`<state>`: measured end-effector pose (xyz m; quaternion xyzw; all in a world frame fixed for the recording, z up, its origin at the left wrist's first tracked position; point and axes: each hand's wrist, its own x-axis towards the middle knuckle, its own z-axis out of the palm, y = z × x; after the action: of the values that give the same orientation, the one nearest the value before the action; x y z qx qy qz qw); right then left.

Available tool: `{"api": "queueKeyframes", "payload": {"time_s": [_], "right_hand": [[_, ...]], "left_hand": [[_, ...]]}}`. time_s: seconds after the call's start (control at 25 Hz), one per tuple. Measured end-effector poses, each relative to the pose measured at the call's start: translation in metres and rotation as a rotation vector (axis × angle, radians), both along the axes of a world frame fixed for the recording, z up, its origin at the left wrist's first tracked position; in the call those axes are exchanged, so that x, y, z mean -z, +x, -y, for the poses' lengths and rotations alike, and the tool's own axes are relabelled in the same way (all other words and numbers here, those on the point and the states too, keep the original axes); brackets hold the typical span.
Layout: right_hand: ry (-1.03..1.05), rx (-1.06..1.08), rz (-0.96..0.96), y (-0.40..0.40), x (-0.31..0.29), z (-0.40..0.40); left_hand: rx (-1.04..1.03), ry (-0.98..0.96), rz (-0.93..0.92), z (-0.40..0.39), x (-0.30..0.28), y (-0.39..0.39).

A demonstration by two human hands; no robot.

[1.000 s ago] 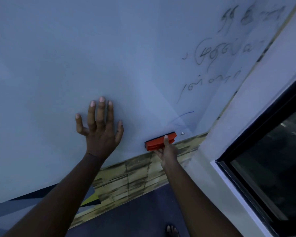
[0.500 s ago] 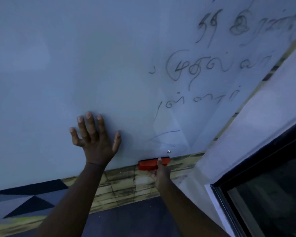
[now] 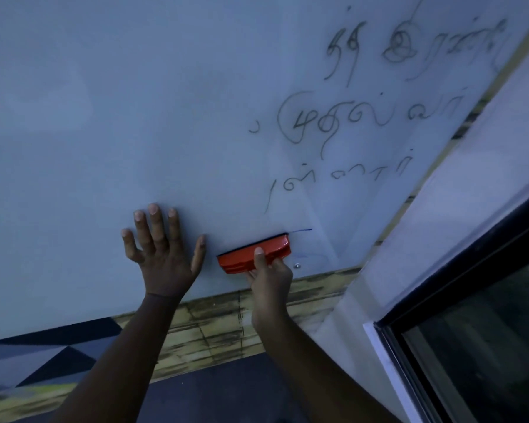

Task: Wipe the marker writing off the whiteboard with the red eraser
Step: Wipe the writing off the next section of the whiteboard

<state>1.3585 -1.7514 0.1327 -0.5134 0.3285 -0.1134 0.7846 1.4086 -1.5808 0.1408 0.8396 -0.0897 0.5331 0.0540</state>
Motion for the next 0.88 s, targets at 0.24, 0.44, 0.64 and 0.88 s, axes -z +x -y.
{"api": "queueKeyframes", "payload": {"time_s": [0.24,0.44,0.64,0.88], "right_hand": [[-0.082,0.185,0.059,0.002,-0.012,0.048],[0.075,0.274,0.052,0.006,-0.015,0.11],[0.142,0.248,0.038,0.004,0.007,0.144],[0.167,0.236,0.019,0.004,0.045,0.175]], "left_hand": [[0.028,0.067,-0.034,-0.012,0.002,-0.001],[0.03,0.057,-0.066,-0.011,0.001,-0.004],[0.03,0.044,-0.098,-0.008,0.001,-0.008],[0.014,-0.001,-0.179,-0.001,0.0,-0.017]]}}
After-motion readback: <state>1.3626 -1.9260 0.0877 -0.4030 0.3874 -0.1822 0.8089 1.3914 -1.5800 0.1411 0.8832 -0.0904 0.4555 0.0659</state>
